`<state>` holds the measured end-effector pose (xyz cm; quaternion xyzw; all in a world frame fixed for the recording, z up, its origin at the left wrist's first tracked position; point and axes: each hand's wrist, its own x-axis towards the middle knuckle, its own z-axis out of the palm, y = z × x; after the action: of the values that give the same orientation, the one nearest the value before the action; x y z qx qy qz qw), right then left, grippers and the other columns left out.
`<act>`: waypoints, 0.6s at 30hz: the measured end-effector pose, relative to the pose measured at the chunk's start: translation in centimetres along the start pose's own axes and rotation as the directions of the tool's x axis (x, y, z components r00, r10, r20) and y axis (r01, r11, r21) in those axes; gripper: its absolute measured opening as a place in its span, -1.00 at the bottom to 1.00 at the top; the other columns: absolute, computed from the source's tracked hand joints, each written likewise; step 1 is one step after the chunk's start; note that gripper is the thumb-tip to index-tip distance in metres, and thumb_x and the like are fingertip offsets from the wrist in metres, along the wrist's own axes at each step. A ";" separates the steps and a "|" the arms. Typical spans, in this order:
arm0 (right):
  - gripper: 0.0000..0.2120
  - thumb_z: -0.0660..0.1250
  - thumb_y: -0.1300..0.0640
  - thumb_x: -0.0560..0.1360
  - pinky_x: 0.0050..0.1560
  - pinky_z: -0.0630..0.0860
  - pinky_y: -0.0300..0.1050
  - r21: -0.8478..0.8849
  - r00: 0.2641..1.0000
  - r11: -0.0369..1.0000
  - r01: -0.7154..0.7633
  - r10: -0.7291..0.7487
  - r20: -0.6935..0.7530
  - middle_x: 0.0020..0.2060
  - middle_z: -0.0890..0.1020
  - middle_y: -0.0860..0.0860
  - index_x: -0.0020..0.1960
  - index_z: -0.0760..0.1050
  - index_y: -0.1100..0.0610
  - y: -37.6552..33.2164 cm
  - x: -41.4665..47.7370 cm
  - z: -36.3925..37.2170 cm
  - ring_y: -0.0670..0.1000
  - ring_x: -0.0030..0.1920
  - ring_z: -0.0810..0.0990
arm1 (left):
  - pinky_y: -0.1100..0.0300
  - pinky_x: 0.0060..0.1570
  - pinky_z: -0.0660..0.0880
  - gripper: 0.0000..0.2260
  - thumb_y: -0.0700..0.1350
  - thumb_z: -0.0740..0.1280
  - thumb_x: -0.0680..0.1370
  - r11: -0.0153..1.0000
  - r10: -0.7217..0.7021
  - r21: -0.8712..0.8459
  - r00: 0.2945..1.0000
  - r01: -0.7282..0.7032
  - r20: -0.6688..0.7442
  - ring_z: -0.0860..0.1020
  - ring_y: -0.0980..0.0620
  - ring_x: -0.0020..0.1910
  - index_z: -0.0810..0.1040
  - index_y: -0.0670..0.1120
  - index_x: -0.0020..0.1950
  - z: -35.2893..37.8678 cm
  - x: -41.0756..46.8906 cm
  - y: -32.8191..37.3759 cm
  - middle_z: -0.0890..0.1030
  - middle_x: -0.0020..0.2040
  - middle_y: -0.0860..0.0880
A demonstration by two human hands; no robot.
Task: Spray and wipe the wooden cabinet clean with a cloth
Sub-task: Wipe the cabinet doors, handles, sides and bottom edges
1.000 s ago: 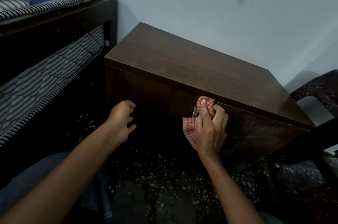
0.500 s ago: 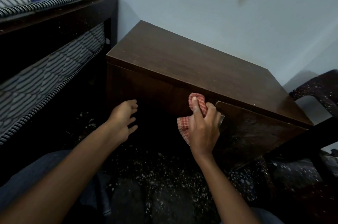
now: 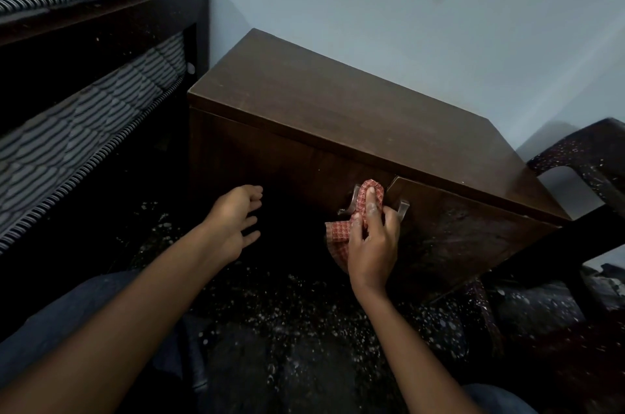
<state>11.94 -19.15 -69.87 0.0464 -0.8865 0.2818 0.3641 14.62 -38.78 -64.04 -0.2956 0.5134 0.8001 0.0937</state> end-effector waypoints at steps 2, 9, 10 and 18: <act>-0.54 0.34 0.29 0.48 -0.15 0.55 -0.08 0.074 0.998 0.995 -0.060 0.061 -0.009 -0.03 0.51 0.09 0.36 0.42 0.10 -0.3 0.0 0.2 0.08 -0.04 0.53 | 0.03 0.24 0.31 -0.68 -0.12 0.14 0.59 1.000 -0.002 0.006 1.000 0.002 0.004 0.30 -0.08 0.41 0.44 -0.02 0.33 0.1 0.1 -0.1 0.41 0.39 -0.05; -0.63 0.38 0.26 0.45 -0.29 0.48 -0.12 -0.117 0.989 0.991 -0.058 0.073 0.128 -0.04 0.54 0.09 0.24 0.54 0.06 1.4 -1.8 0.1 0.11 -0.06 0.55 | 0.03 0.26 0.31 -0.71 -0.12 0.14 0.60 1.000 -0.022 0.019 1.000 0.022 0.008 0.31 -0.08 0.41 0.46 -0.04 0.30 0.4 -0.2 -0.4 0.42 0.38 -0.05; -0.65 0.38 0.25 0.46 -0.29 0.50 -0.11 -0.130 0.981 0.989 -0.077 0.098 0.169 -0.03 0.53 0.08 0.23 0.54 0.06 1.7 -2.0 0.0 0.10 -0.05 0.55 | 0.03 0.24 0.32 -0.71 -0.13 0.14 0.60 1.000 -0.022 0.020 1.000 0.022 0.008 0.31 -0.08 0.41 0.47 -0.04 0.29 0.4 -0.3 -0.3 0.43 0.38 -0.05; -0.62 0.35 0.31 0.44 -0.29 0.31 -0.23 -0.137 0.987 0.989 0.049 -0.069 -0.144 -0.05 0.53 0.12 0.24 0.54 0.09 -0.3 2.5 -2.7 0.10 -0.07 0.52 | 0.03 0.26 0.32 -0.69 -0.12 0.13 0.60 0.999 -0.021 0.028 0.999 0.020 0.025 0.33 -0.08 0.40 0.45 -0.04 0.32 1.1 -0.4 -0.7 0.44 0.37 -0.05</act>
<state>11.82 -17.68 -66.48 0.0270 -0.8720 0.2138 0.4395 14.78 -37.43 -64.01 -0.2895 0.5201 0.7956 0.1125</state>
